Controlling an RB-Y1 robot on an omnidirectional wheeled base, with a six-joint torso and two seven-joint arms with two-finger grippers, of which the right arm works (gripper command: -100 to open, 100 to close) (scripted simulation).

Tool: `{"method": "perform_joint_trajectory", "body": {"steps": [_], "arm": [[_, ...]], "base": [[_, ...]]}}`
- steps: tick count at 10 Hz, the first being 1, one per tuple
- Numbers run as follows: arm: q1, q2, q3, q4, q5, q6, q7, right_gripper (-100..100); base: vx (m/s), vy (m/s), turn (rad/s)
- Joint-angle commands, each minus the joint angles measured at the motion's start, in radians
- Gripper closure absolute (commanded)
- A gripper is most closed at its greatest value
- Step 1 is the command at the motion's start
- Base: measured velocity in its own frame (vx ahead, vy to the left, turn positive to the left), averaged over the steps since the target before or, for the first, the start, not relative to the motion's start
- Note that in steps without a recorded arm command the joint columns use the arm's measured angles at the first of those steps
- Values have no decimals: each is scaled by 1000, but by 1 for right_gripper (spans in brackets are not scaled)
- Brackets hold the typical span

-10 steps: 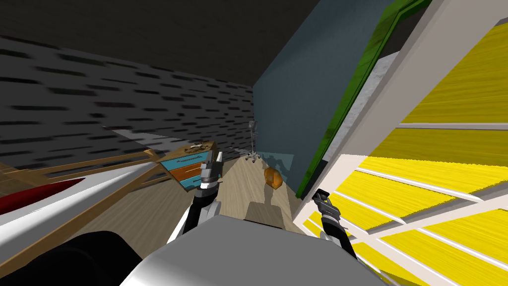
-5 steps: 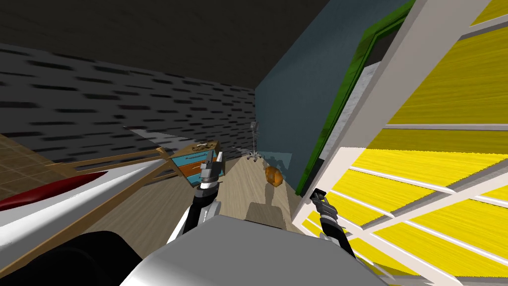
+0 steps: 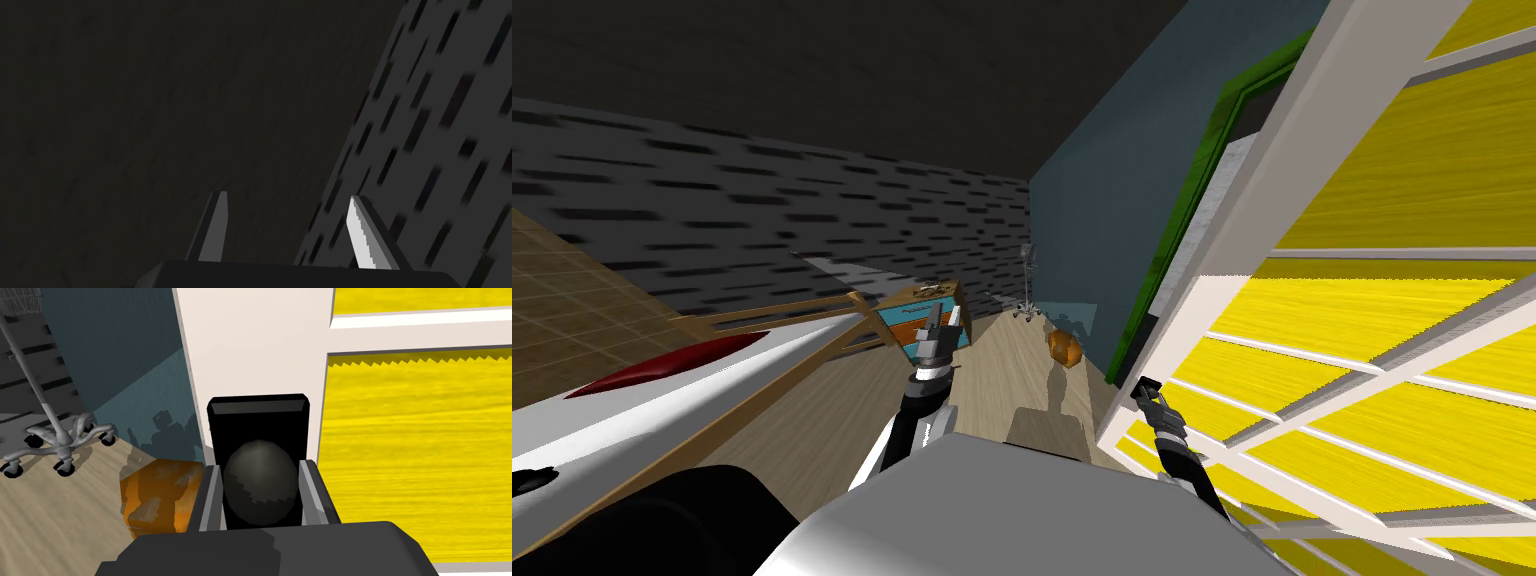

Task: Pull the door open

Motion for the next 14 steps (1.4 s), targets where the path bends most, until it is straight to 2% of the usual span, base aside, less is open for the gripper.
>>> {"method": "perform_joint_trajectory", "body": {"steps": [1, 2, 3, 11, 12, 14], "arm": [[7, -5, 16, -12, 9, -2, -11, 100], [1, -1, 11, 4, 6, -4, -10, 100], [8, -8, 37, -1, 18, -11, -29, 100], [31, -53, 141, -27, 67, -51, -110, 100], [32, -50, 133, -31, 63, -43, -100, 100], [62, -81, 195, -47, 96, -91, -143, 100]], "base": [[-208, 13, 29], [-94, 5, 13], [-173, -9, 51], [-201, -16, 45], [-81, 2, 13], [-94, -17, -71]]}}
